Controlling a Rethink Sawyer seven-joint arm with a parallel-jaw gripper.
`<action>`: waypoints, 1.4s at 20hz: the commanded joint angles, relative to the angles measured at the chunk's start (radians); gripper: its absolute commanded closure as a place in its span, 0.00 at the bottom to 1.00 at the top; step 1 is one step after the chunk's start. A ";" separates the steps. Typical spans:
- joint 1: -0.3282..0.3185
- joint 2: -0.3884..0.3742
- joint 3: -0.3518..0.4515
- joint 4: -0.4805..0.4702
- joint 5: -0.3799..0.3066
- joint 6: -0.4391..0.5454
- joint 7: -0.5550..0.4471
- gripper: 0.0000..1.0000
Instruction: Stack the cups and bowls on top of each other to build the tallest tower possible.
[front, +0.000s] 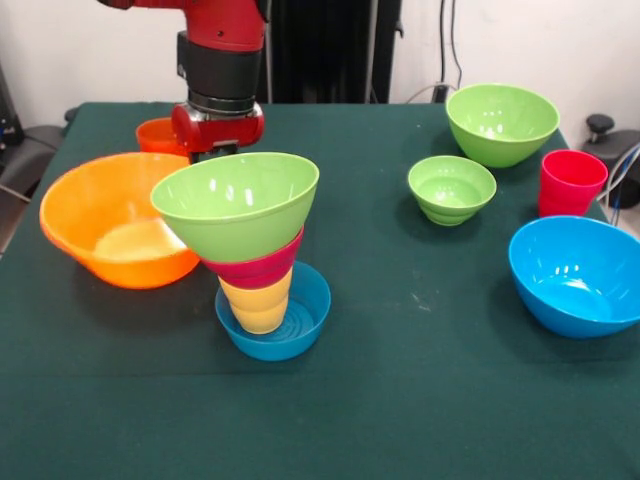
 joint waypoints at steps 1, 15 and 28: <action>-0.004 0.046 0.057 -0.064 -0.059 -0.050 -0.075 1.00; 0.050 -0.036 0.000 -0.022 -0.015 -0.005 -0.033 1.00; -0.065 -0.181 0.091 0.084 0.135 0.086 -0.175 1.00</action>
